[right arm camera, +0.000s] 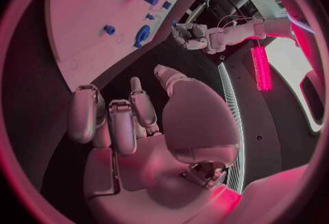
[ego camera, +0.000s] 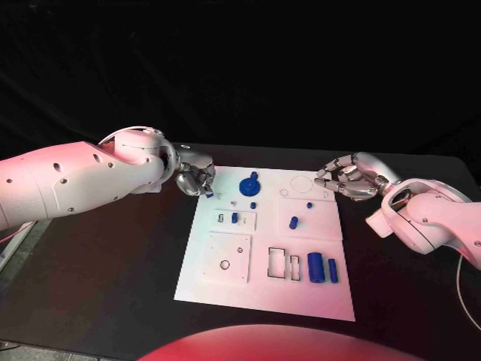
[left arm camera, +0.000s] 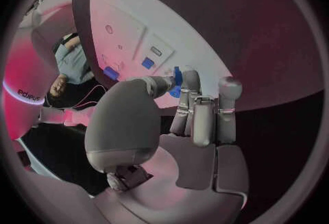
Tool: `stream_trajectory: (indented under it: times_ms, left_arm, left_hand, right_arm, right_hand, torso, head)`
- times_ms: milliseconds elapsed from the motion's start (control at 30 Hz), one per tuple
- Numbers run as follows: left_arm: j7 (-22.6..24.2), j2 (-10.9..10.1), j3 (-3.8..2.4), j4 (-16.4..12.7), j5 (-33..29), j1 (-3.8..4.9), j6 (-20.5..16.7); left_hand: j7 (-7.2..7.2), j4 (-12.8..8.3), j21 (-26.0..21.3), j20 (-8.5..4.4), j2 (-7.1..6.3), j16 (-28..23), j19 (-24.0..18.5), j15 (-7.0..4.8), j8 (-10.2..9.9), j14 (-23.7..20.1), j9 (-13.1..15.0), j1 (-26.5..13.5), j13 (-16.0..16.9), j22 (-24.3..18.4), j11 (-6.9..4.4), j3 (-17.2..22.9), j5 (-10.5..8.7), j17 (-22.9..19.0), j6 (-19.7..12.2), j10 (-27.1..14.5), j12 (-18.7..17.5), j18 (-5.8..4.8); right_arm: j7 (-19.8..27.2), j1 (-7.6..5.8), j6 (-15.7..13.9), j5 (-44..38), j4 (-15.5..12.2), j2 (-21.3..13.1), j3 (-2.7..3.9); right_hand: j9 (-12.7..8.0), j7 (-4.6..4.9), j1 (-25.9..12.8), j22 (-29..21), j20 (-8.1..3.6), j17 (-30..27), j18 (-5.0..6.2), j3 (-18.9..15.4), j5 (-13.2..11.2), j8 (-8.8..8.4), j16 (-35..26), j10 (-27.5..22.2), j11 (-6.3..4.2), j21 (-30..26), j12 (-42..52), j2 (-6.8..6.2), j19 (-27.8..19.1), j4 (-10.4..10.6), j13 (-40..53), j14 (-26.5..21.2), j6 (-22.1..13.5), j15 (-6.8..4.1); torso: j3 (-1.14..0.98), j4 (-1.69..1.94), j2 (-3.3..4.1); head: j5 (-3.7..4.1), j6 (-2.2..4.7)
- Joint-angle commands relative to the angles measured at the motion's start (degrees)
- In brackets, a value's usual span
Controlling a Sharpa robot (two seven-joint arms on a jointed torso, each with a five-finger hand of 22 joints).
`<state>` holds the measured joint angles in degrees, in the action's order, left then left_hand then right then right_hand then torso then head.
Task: Assemble the parts on the task board
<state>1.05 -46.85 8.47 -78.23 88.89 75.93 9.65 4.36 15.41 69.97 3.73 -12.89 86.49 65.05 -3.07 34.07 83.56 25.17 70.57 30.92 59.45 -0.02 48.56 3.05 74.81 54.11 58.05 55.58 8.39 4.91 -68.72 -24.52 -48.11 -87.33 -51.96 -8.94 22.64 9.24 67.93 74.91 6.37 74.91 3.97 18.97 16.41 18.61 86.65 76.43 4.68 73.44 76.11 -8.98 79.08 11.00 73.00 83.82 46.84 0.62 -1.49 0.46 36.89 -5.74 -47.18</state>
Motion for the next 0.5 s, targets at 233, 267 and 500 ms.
stream_trajectory:
  times_ms: [233, 267, 500]
  left_arm:
    - [-10.34, -4.20, 0.30, -4.94, -18.55, -1.38, -6.98]
    - [-11.42, -4.67, 0.37, -5.58, -20.29, -1.60, -7.67]
    - [-17.20, -6.59, 0.60, -9.02, -26.62, -3.20, -12.35]
  left_hand:
    - [-0.69, -12.41, 2.76, -0.82, -0.82, 0.78, 2.65, -0.65, 2.91, 1.68, -1.20, -6.07, 1.93, 3.40, -0.84, 13.34, 0.60, 2.91, 1.44, 2.70, 1.97, -1.36]
    - [-0.84, -13.27, 3.20, -0.97, -0.83, 0.89, 3.13, -0.80, 3.52, 1.94, -1.32, -7.36, 3.22, 3.97, -0.98, 14.14, 0.79, 3.41, 1.68, 3.62, 2.93, -1.48]
    - [-1.36, -15.78, 4.46, -1.43, -0.64, 1.26, 4.66, -1.27, 5.47, 2.79, -1.66, -11.04, 7.56, 5.63, -1.44, 16.27, 1.46, 5.11, 2.33, 6.50, 6.11, -1.86]
  right_arm:
    - [-0.24, 0.03, 0.62, -0.33, -0.05, -0.27, 0.00]
    - [-0.27, 0.03, 0.61, -0.32, -0.05, -0.29, 0.00]
    - [-0.34, 0.03, 0.60, -0.31, -0.07, -0.28, -0.01]
  right_hand:
    - [-0.06, -0.02, -0.21, 1.20, -0.11, 5.35, 0.51, 0.08, 0.38, 0.40, -0.13, 0.09, -0.25, -0.14, 0.26, 0.03, 0.05, 0.29, 0.04, 3.96, -0.35, -0.41]
    - [-0.06, -0.02, -0.21, 1.20, -0.11, 5.35, 0.51, 0.08, 0.38, 0.40, -0.13, 0.09, -0.25, -0.14, 0.26, 0.03, 0.05, 0.29, 0.04, 3.96, -0.35, -0.41]
    - [-0.07, -0.03, -0.18, 1.22, -0.11, 5.32, 0.51, 0.03, 0.39, 0.45, -0.15, 0.08, -0.26, -0.12, 0.26, -0.04, 0.06, 0.32, 0.03, 3.96, -0.33, -0.42]
  torso:
    - [-0.26, 0.19, -0.23]
    - [-0.28, 0.23, -0.26]
    - [-0.40, 0.46, -0.57]
  head:
    - [-0.33, -0.24]
    - [-0.37, -0.27]
    - [-0.46, -0.64]
